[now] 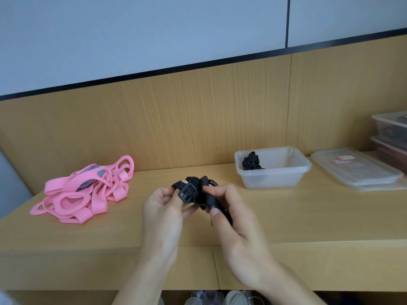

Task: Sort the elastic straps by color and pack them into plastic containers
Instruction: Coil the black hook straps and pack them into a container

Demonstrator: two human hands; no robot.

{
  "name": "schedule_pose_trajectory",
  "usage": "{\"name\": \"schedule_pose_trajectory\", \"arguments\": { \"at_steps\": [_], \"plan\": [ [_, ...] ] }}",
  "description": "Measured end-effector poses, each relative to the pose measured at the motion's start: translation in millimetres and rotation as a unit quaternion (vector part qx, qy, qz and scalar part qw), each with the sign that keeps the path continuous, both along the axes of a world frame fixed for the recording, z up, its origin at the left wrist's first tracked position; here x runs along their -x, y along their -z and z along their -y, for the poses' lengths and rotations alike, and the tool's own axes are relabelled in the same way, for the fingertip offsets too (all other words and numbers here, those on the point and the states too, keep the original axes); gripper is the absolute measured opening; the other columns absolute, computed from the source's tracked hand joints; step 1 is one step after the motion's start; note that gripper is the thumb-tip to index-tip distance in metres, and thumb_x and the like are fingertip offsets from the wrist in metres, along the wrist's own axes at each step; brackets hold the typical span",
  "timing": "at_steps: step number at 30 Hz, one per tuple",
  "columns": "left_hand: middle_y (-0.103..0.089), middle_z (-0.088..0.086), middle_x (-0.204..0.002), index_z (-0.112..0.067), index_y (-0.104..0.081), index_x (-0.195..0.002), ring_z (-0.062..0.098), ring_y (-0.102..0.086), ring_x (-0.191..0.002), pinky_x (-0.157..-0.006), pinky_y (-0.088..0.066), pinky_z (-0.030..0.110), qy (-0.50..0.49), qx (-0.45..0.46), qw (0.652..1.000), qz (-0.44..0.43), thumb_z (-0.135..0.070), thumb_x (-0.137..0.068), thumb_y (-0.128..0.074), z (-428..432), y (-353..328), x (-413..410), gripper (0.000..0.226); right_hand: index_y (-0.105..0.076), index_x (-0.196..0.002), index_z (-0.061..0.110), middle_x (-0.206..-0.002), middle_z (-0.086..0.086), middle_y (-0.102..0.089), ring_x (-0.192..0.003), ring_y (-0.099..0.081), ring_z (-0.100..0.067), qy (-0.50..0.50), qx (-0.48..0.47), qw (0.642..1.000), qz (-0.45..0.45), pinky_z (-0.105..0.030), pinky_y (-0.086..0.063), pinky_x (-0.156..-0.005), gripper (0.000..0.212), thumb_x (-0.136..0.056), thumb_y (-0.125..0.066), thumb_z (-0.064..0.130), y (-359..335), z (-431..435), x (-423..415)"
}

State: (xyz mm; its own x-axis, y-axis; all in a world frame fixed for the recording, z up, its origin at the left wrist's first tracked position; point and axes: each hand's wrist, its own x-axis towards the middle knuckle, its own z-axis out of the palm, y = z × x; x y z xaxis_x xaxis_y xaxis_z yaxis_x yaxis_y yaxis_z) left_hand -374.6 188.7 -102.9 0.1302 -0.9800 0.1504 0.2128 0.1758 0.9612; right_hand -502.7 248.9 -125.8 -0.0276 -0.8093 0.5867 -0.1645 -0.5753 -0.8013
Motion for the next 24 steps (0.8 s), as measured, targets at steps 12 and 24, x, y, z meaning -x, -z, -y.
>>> {"name": "schedule_pose_trajectory", "arguments": {
  "at_steps": [12,24],
  "plan": [
    [-0.076,0.017,-0.091,0.003,-0.066,-0.101,0.024,-0.077,-0.079,-0.063,-0.063,0.032,0.189,-0.096,0.923,-0.321,-0.011,-0.074,-0.059,1.6,-4.3,-3.9,0.031,-0.070,-0.098,0.029,-0.083,0.005,-0.067,-0.076,-0.058,-0.010,-0.046,-0.067,0.987,0.139,-0.024,-0.047,-0.071,0.025,-0.082,-0.071,0.010,16.9,-0.6,0.9],
    [-0.078,0.008,-0.103,-0.017,-0.083,-0.090,0.023,-0.076,-0.098,-0.076,-0.062,0.038,0.245,-0.149,0.940,-0.185,-0.028,-0.072,-0.085,54.9,63.0,-17.0,0.021,-0.072,-0.086,0.026,-0.110,0.010,-0.064,-0.114,-0.059,-0.016,0.047,0.011,0.993,-0.111,-0.014,-0.038,-0.098,0.026,-0.071,-0.090,0.016,-6.8,12.9,52.3]
  ]
}}
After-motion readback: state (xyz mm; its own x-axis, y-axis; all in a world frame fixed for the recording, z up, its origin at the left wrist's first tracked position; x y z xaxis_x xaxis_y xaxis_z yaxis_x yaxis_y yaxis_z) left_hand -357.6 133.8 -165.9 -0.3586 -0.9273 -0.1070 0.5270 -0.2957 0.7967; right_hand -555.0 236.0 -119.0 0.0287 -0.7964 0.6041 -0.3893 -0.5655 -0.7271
